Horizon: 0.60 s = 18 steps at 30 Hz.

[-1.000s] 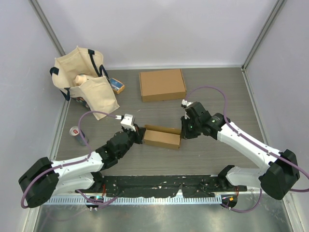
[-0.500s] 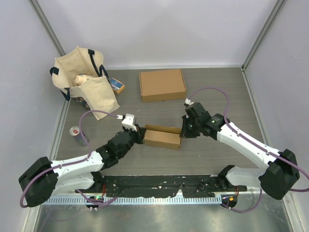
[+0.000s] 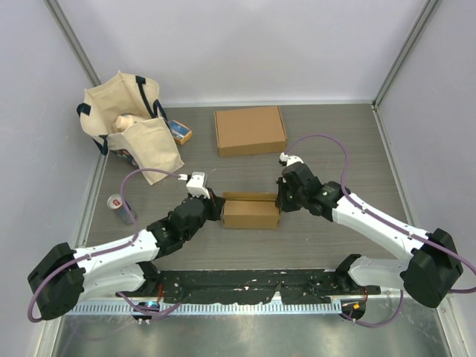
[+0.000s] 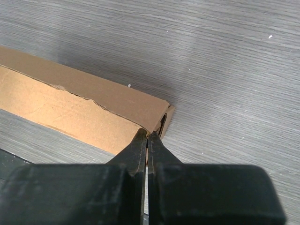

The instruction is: Fold the paper box

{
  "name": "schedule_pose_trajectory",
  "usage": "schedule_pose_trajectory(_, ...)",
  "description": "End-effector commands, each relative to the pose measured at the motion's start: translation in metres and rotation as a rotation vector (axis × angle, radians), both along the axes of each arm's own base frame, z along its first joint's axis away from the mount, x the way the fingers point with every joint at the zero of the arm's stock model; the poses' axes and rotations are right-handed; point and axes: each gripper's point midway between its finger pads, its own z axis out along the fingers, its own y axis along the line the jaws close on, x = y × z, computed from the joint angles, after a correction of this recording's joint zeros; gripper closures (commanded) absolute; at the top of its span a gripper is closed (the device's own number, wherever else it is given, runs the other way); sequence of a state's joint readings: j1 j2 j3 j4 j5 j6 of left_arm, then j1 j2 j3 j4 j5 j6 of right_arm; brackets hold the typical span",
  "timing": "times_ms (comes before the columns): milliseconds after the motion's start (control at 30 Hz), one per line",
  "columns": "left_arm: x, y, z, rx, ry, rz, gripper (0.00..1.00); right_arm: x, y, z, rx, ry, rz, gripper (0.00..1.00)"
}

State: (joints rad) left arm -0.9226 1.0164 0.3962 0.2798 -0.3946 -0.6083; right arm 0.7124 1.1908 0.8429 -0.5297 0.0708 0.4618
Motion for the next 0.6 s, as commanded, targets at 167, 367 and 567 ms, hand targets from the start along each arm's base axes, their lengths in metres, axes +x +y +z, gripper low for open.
schedule_pose_trajectory(167,-0.014,-0.009,-0.030,-0.001,0.176,0.011,1.00,-0.023,0.004,-0.014,-0.020,0.063,0.043,0.98)
schedule_pose_trajectory(367,-0.015,-0.022,-0.017,-0.038,0.217,0.040,1.00,-0.030,0.012,-0.020,-0.020,0.061,0.056,0.98)
schedule_pose_trajectory(567,-0.024,-0.014,-0.035,0.040,0.216,0.036,1.00,-0.028,0.006,-0.018,-0.045,0.043,0.026,0.98)
